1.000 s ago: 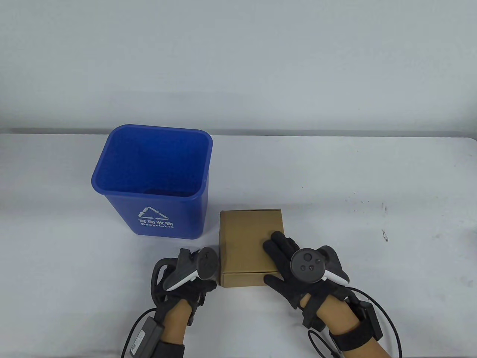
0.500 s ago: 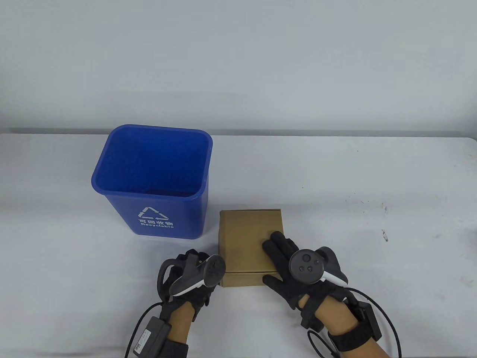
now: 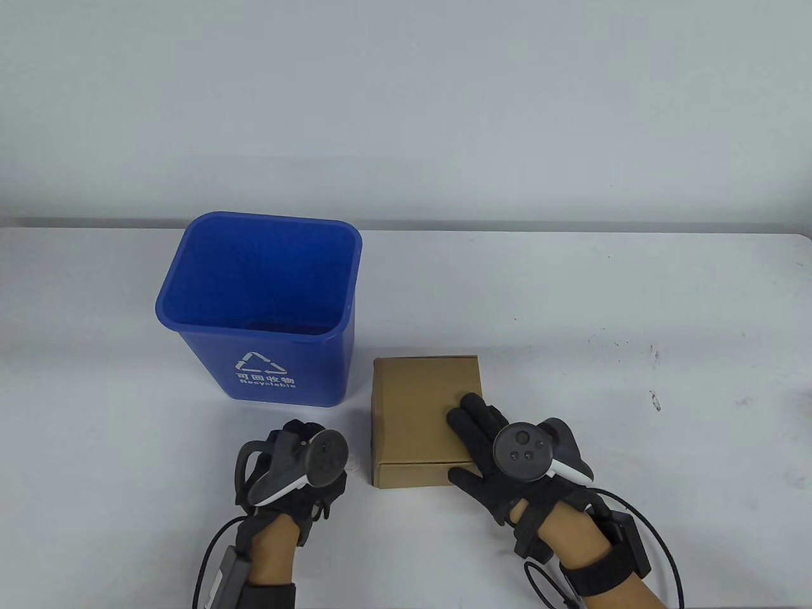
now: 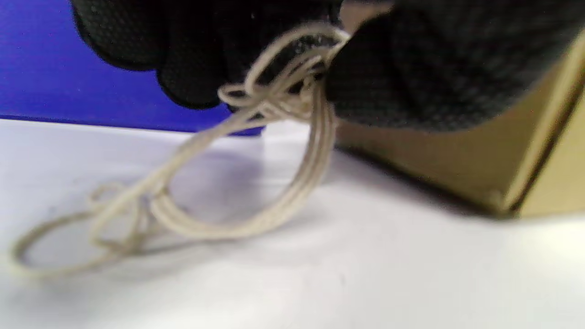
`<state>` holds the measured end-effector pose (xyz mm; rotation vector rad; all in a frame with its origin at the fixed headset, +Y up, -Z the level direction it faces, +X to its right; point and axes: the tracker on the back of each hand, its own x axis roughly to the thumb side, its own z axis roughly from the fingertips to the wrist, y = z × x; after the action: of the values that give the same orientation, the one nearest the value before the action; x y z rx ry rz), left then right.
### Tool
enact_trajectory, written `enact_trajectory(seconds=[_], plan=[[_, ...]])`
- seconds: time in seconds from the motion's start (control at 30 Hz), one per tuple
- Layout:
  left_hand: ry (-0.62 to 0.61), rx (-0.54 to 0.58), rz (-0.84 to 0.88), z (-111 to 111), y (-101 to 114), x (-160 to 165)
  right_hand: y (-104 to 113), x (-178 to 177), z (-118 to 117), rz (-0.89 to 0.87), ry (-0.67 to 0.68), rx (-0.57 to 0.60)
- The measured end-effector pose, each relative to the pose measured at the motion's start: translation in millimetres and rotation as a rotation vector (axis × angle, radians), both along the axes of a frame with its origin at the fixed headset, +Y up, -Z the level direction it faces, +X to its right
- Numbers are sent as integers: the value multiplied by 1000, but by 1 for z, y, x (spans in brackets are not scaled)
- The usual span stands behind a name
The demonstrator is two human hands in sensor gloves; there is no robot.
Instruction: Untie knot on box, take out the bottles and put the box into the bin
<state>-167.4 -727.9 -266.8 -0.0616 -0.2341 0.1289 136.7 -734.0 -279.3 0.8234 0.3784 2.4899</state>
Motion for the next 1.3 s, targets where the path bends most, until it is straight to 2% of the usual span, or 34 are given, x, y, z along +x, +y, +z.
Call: enact_trajectory(seconds=[0.17, 0.23, 0.5, 0.63, 0.73, 0.97, 1.3], plan=[[24, 98, 61, 11, 24, -10, 0, 0, 0, 0, -2, 3], [24, 150, 39, 14, 35, -7, 0, -1, 0, 3, -4, 7], [11, 243, -22, 21, 72, 4, 0, -3, 0, 10, 1, 19], [26, 278, -39, 23, 96, 4, 0, -4, 1, 16, 0, 25], [49, 303, 8, 23, 112, 5, 0, -5, 1, 21, -2, 26], [104, 370, -19, 25, 163, 8, 0, -5, 1, 22, -3, 24], [190, 400, -33, 7, 211, 8, -1, -6, 1, 18, -3, 19]])
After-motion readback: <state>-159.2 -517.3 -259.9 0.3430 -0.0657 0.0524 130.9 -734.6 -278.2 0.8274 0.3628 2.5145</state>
